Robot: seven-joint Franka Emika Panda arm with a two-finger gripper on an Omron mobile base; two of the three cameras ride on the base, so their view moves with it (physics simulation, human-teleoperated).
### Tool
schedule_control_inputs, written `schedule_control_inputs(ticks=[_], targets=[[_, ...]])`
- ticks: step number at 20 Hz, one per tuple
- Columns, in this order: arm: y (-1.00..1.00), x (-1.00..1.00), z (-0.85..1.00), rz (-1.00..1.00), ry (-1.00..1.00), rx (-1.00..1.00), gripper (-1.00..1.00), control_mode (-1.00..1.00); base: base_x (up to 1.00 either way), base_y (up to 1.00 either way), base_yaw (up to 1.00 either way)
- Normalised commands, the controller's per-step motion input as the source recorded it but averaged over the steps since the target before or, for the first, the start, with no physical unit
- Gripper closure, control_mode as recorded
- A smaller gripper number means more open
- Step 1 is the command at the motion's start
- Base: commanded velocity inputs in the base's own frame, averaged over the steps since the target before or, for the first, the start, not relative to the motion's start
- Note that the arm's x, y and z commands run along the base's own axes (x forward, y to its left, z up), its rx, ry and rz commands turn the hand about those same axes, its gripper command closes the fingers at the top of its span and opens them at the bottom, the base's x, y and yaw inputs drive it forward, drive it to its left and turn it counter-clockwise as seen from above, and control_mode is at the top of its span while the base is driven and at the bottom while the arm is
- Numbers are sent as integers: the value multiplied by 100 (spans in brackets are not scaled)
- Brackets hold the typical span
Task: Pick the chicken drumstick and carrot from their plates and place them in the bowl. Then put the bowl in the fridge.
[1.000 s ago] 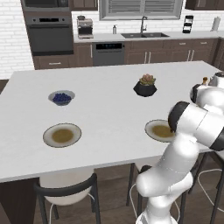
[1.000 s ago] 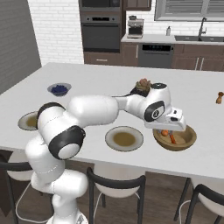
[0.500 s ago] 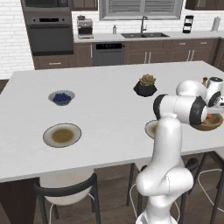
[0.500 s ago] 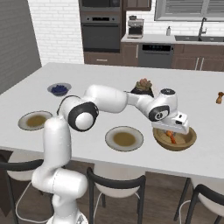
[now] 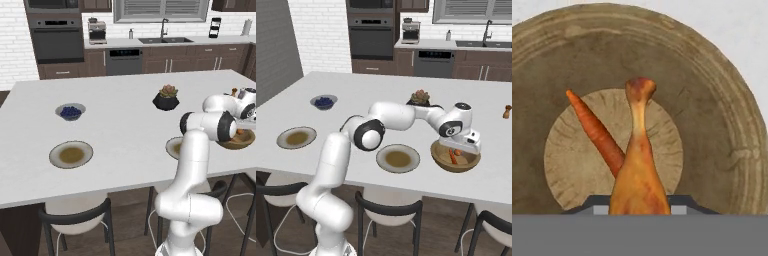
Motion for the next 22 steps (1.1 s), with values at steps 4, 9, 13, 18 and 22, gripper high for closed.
schedule_control_inputs(ticks=[4, 9, 13, 18, 22], targets=[[30, 14, -53, -4, 0, -1, -100, -100, 0, 0, 0], [2, 20, -32, -1, 0, -4, -100, -100, 0, 0, 0], [0, 13, 5, 0, -1, -9, -100, -100, 0, 0, 0], [41, -21, 63, 0, -6, -10, -100, -100, 0, 0, 0], [97, -37, 5, 1, 0, -13, -100, -100, 0, 0, 0]])
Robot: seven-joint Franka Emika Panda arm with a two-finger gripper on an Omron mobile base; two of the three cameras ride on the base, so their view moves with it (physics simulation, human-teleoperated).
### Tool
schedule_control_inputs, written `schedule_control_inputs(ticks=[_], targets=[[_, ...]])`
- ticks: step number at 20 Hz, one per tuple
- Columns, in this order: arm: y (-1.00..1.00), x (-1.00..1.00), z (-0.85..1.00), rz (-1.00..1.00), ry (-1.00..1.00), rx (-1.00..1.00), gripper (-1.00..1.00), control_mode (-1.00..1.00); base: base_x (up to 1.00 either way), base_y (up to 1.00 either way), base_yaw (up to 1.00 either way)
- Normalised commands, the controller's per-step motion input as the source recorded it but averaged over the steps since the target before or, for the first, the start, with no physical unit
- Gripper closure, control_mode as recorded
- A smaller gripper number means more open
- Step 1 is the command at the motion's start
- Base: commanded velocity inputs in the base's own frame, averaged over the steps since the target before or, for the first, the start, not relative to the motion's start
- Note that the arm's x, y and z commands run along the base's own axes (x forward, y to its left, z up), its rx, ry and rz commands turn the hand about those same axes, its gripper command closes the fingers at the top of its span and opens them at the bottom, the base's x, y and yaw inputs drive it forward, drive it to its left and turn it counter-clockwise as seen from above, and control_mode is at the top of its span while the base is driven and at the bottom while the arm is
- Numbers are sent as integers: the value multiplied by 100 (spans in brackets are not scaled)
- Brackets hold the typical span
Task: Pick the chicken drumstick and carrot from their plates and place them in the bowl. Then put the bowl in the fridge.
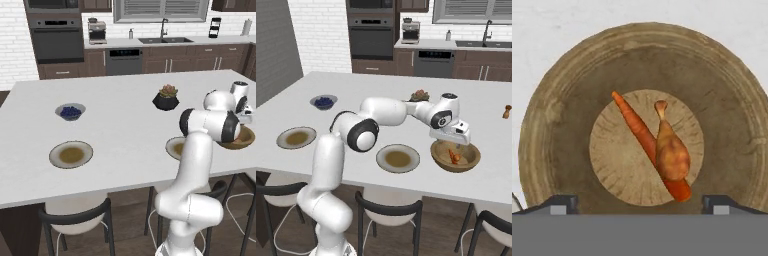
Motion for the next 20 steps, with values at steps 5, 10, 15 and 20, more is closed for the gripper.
schedule_control_inputs(ticks=[5, 10, 15, 20], targets=[[85, 0, 0, 7, 0, -13, -100, -100, 0, 0, 0], [4, 1, -11, 6, 0, -6, -100, -100, 0, 0, 0], [-8, 1, -23, 3, 0, -6, -100, -100, 0, 0, 0], [-5, 17, -27, 0, 0, -6, -100, -100, 0, 0, 0]])
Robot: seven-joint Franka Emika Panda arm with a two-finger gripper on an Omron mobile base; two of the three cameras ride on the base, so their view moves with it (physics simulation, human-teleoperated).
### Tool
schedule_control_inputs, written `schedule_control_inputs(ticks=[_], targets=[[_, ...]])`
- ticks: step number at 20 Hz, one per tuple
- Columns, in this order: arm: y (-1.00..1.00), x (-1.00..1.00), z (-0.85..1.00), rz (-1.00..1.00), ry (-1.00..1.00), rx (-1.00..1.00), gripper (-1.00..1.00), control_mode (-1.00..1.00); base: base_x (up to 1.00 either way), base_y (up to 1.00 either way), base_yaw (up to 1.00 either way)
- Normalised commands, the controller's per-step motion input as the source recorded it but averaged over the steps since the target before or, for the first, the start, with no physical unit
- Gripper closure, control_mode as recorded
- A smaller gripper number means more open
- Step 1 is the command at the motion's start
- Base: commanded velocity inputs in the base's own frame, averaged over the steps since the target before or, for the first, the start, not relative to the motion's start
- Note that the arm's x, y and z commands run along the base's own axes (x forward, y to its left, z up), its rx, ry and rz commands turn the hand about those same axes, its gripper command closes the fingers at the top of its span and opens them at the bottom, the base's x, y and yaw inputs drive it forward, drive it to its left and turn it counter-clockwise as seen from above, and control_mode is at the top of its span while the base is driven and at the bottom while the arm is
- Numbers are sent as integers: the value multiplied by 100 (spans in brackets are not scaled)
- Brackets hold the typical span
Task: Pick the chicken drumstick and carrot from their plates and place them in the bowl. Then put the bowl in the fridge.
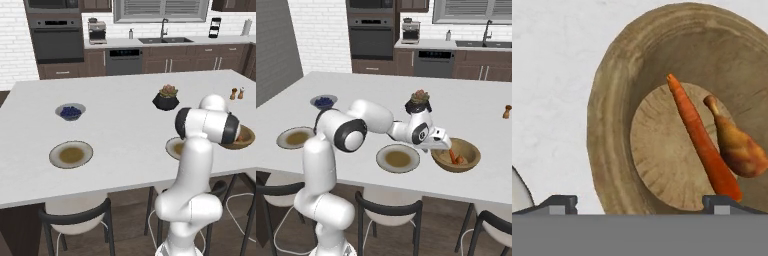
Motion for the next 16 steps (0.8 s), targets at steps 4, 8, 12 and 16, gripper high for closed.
schedule_control_inputs(ticks=[4, 8, 12, 16], targets=[[-13, 27, -27, 0, 0, -6, -100, -100, 0, 0, 0], [-28, 25, -29, 4, 0, -7, -100, -100, 0, 0, 0], [-35, 3, -25, 6, 0, -8, 100, -100, 0, 0, 0], [-20, 0, -19, 8, 3, -3, 100, -100, 0, 0, 0]])
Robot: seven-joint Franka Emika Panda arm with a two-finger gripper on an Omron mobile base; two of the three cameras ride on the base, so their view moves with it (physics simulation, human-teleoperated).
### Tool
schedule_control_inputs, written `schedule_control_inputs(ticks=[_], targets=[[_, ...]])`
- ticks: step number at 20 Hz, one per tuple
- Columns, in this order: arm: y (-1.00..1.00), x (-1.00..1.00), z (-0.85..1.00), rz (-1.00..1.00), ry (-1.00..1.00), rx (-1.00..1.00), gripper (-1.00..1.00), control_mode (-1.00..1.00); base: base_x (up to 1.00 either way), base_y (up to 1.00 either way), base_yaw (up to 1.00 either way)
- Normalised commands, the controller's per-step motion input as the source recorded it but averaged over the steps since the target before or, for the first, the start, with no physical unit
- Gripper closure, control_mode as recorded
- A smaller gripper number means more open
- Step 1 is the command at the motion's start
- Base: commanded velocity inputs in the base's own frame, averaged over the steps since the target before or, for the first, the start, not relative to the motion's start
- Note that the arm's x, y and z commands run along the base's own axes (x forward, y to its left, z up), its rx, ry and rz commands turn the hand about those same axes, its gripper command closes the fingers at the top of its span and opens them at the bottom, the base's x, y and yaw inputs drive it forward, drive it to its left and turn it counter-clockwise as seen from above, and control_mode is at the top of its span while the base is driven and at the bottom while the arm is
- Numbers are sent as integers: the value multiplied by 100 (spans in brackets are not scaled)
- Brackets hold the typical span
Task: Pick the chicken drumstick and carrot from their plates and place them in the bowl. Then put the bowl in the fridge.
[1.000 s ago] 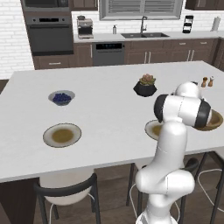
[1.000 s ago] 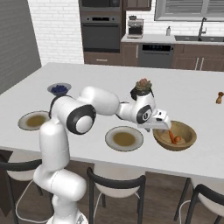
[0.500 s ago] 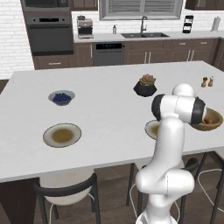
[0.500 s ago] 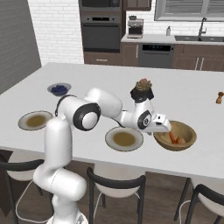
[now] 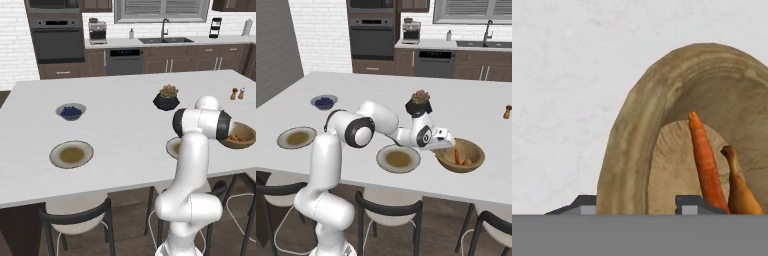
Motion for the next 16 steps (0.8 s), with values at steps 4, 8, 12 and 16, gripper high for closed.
schedule_control_inputs(ticks=[4, 8, 12, 16], targets=[[-1, -1, -12, 9, 15, 0, 100, -100, 0, 0, 0], [38, -58, 28, 27, 4, 0, 100, -100, 0, 0, 0], [59, -83, 90, 33, 0, 0, 100, -100, 0, 0, 0], [66, -97, 100, 35, 0, 0, 100, -100, 0, 0, 0]])
